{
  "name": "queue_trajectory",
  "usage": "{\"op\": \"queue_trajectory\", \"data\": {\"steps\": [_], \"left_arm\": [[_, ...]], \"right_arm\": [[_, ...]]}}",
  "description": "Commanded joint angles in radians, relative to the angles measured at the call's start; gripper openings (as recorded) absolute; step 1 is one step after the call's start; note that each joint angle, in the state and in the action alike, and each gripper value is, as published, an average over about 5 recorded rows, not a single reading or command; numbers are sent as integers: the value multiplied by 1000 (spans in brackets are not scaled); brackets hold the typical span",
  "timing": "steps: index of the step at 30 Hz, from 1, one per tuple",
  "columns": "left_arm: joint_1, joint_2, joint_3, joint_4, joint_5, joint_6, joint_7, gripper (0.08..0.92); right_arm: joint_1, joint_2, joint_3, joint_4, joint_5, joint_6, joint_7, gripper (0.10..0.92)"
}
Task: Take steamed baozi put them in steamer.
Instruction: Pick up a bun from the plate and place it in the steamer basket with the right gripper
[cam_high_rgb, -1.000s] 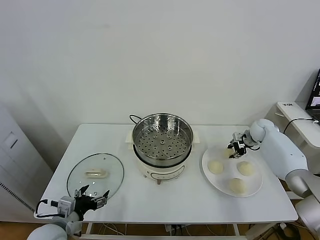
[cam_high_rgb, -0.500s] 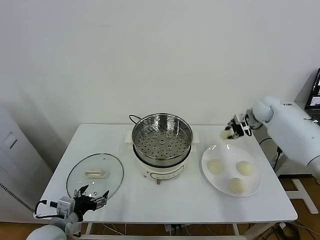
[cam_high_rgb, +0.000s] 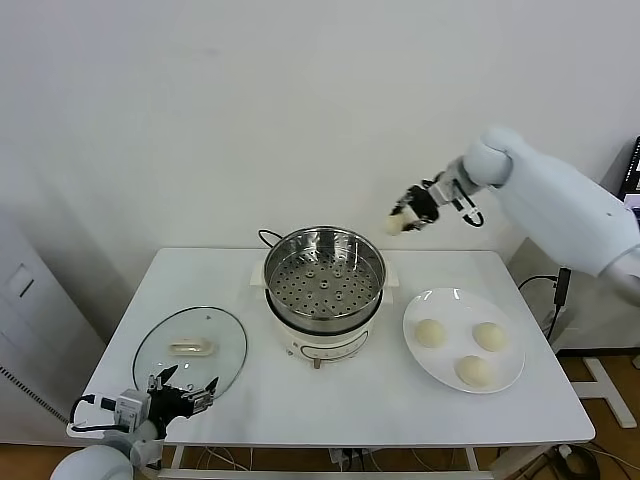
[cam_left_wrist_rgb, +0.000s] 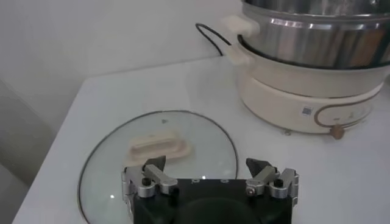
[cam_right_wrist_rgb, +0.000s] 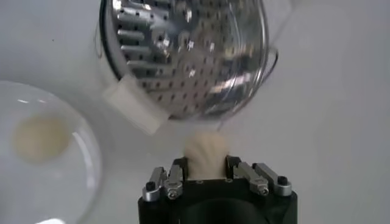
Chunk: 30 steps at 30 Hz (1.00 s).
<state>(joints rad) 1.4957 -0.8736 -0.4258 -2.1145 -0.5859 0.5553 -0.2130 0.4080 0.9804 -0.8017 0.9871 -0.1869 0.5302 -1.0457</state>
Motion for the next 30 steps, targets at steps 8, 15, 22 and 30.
{"op": "queue_trajectory", "data": {"steps": [8, 15, 22, 30], "left_arm": [[0, 7, 3, 9, -2, 0, -1, 823], [-1, 8, 7, 8, -1, 5, -1, 823], [3, 7, 5, 6, -1, 5, -2, 823], [5, 5, 4, 6, -1, 3, -2, 823]], "right_arm": [[-143, 254, 111, -21, -566, 342, 67, 399], [-221, 303, 181, -49, -731, 342, 93, 399], [-256, 349, 218, -91, -802, 342, 118, 399], [-283, 376, 241, -121, -862, 342, 133, 399]]}}
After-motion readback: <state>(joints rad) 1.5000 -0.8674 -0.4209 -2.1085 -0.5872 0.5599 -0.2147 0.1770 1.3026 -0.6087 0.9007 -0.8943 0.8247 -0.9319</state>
